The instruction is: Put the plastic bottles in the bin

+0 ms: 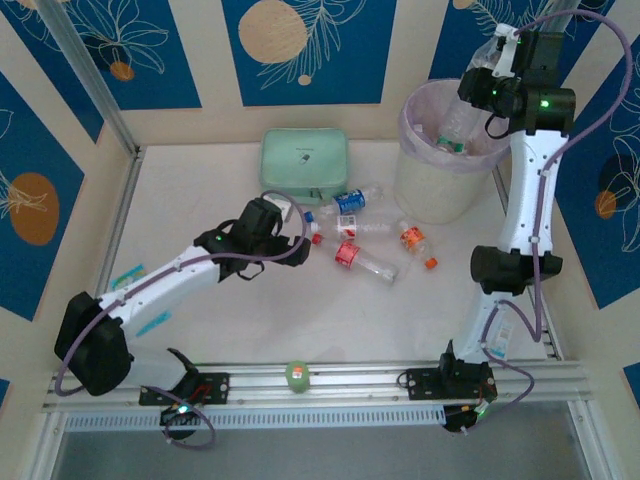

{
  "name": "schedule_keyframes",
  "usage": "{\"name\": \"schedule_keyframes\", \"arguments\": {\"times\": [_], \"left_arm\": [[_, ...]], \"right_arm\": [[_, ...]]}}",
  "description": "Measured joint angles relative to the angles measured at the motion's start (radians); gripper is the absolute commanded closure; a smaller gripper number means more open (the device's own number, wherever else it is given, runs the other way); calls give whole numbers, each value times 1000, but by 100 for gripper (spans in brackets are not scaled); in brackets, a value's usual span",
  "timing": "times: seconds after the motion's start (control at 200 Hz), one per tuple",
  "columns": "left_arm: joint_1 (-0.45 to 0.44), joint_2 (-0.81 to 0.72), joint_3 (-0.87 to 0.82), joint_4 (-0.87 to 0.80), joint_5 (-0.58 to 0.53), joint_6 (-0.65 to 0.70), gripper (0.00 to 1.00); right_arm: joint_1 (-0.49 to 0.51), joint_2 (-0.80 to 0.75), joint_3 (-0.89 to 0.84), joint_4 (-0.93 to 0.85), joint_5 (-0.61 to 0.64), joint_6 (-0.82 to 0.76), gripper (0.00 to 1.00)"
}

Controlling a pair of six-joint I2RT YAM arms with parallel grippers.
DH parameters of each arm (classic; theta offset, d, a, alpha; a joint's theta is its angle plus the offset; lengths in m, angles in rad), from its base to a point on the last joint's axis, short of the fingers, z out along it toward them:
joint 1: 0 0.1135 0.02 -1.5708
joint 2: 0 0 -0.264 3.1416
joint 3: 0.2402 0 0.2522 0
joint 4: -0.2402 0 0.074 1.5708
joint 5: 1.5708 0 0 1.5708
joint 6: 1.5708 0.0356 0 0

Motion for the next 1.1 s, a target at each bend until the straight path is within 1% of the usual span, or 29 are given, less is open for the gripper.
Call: {"name": "schedule_keyframes", "arguments": {"times": [0.225,0.41,0.45,0.5,0.56,0.61,0.7,0.795,0.906,0.956,1.096], "left_arm": [[0,-31,-21,-6,-1,-11,0],[0,-49,-32,-13,-7,-15,0],[0,-50,-34,-14,-7,-17,0],[0,-51,-37,-16,-7,-18,0],[0,-53,-40,-19,-7,-18,0],[0,-55,-42,-22,-7,-18,0],[0,-67,-49,-22,-8,-18,0],[0,-79,-58,-23,-11,-18,0],[0,-89,-64,-21,-11,-23,0],[0,-97,-71,-22,-11,-26,0],[0,-111,-75,-23,-11,-32,0]], "right_arm": [[4,114,-9,-27,1,-42,79],[39,182,-40,-87,2,-85,77],[46,198,-43,-101,2,-90,72],[52,218,-53,-102,10,-95,64],[58,237,-75,-99,13,-98,57],[60,248,-100,-86,11,-95,54],[66,257,-133,-52,5,-85,52],[69,259,-148,-30,6,-72,44],[78,267,-190,10,17,-52,25],[81,271,-237,10,21,-48,19],[98,256,-284,61,40,-31,11]]}}
